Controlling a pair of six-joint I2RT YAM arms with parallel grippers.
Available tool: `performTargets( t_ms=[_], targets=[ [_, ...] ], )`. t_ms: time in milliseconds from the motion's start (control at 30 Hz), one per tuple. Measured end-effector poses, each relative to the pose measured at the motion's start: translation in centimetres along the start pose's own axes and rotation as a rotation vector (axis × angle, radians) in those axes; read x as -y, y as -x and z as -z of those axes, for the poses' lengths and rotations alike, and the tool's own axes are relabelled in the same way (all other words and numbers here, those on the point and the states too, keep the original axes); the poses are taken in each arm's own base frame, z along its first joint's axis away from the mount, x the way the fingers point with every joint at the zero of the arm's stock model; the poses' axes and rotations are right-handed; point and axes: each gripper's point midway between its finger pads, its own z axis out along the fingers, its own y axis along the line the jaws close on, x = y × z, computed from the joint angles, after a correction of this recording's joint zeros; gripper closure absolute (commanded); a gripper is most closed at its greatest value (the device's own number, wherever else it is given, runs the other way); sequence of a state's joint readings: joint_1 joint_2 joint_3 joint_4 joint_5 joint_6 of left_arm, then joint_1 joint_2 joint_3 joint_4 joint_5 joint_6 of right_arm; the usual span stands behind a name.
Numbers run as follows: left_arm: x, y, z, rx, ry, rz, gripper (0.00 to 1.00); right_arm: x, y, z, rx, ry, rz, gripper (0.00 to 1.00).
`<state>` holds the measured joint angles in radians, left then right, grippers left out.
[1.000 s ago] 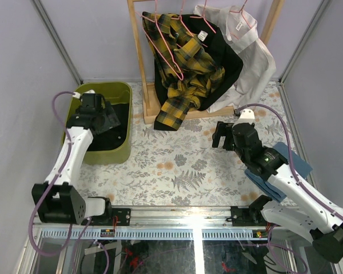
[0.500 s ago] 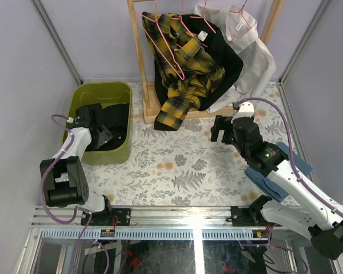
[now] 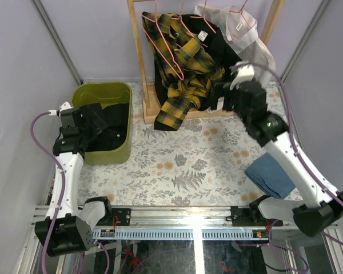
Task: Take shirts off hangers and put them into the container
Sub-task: Pick up the hanger from the clothesline.
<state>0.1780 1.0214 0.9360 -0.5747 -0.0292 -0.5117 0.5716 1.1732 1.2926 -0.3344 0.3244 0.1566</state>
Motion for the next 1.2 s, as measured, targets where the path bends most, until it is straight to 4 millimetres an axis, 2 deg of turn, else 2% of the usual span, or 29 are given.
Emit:
performTargets(
  t_ms=[67,167,200,267,400,500,600,700,833,1067,1200],
  targets=[
    [0.7,0.2,0.6,0.007,-0.036,0.001,0.00,1.7,2.2,-1.9,0.006,0.020,-0.079,0.01],
    [1.1,0.2,0.8,-0.005,-0.052,-0.001,0.00,4.5,3.6,-3.5,0.007,0.023,-0.178,0.01],
    [1.3,0.4,0.9,-0.007,-0.058,-0.002,0.00,4.8,3.9,-3.6,0.008,0.030,-0.196,0.01],
    [1.8,1.0,1.3,0.001,-0.072,-0.008,0.00,4.4,4.8,-3.9,0.008,0.078,-0.211,0.01],
    [3.9,2.3,3.2,0.036,-0.177,-0.039,0.00,2.9,8.3,-4.0,0.068,0.158,-0.205,0.00],
    [5.5,1.5,4.7,0.034,-0.302,-0.076,0.00,2.5,10.1,-4.0,0.125,0.186,-0.185,0.00],
    [5.9,-0.4,5.1,0.004,-0.382,-0.115,0.00,1.6,11.0,-4.1,0.163,0.245,-0.149,0.01],
    [4.9,-2.9,4.0,-0.054,-0.389,-0.140,0.00,0.8,11.3,-5.0,0.170,0.293,-0.118,0.04],
    [3.2,-5.8,3.0,-0.112,-0.375,-0.154,0.00,0.1,11.5,-7.5,0.152,0.328,-0.085,0.08],
    [4.2,-4.3,4.7,-0.001,-0.435,-0.192,0.00,-0.4,10.5,-11.2,0.095,0.355,-0.052,0.13],
    [3.8,-4.1,4.3,0.007,-0.413,-0.201,0.00,-0.5,10.5,-13.0,0.077,0.352,-0.022,0.19]
  ],
)
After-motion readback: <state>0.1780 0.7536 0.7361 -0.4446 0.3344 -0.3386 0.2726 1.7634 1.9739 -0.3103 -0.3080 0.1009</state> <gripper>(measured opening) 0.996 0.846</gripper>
